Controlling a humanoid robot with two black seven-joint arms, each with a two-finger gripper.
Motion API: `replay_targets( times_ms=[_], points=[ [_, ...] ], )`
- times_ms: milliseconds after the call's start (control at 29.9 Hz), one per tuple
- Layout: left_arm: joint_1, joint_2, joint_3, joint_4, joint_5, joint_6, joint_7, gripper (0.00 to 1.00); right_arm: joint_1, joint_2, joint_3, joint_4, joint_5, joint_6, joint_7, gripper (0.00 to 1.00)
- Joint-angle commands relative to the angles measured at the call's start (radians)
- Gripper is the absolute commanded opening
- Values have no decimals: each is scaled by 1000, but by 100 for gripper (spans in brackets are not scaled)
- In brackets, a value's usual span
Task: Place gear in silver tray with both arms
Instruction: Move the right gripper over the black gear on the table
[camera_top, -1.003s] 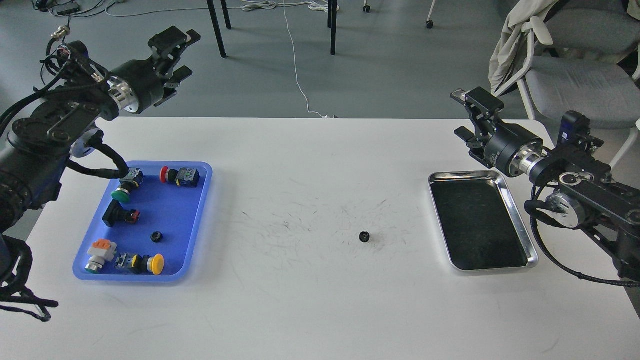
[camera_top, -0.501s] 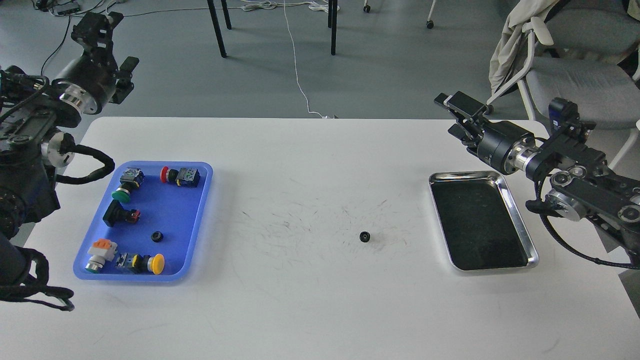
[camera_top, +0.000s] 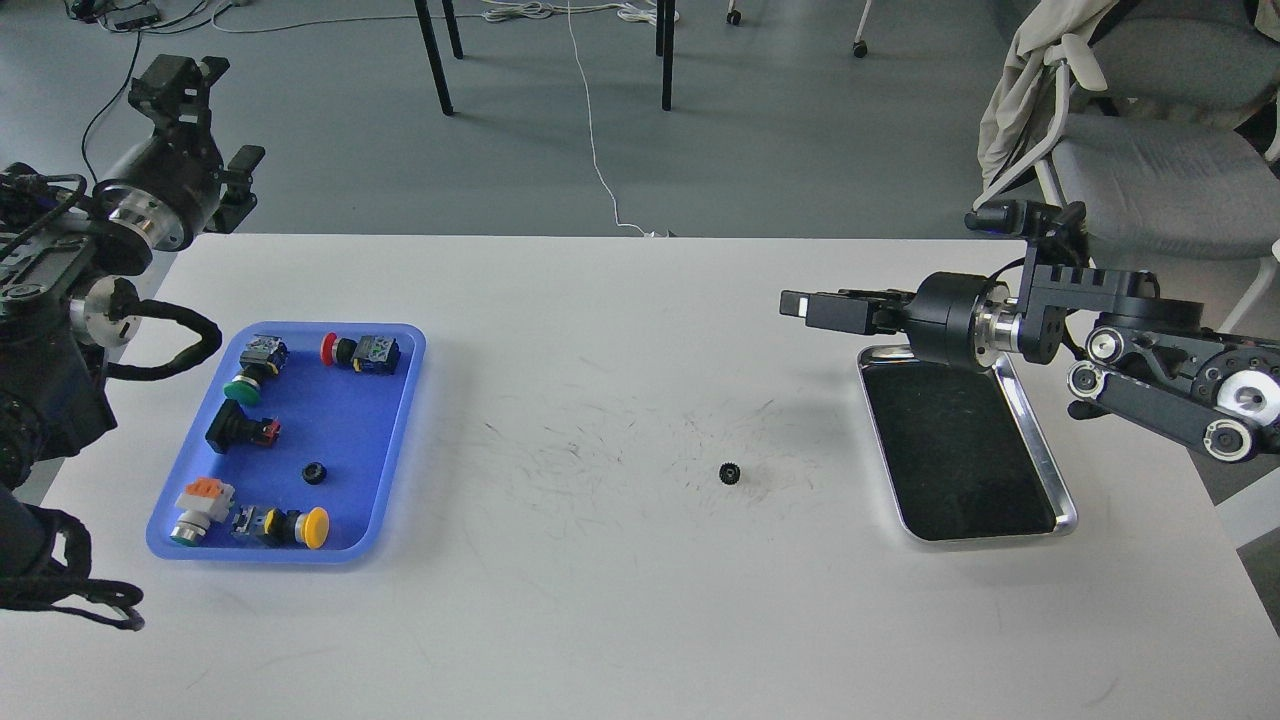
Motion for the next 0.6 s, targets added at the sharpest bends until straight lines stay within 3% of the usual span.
replay_targets(
  times_ms=[0, 100, 568],
  points=[
    [-1, -3, 5, 0, 1, 0, 0, 98, 72, 6, -97, -2, -121, 10, 66, 97],
    [-3, -1, 5, 0, -1, 0, 2, 98, 115, 23, -150, -3, -173, 13, 98, 97],
    [2, 6, 3, 1, 1, 0, 0, 98, 283, 224, -381, -2, -338, 19, 107, 97]
  ],
)
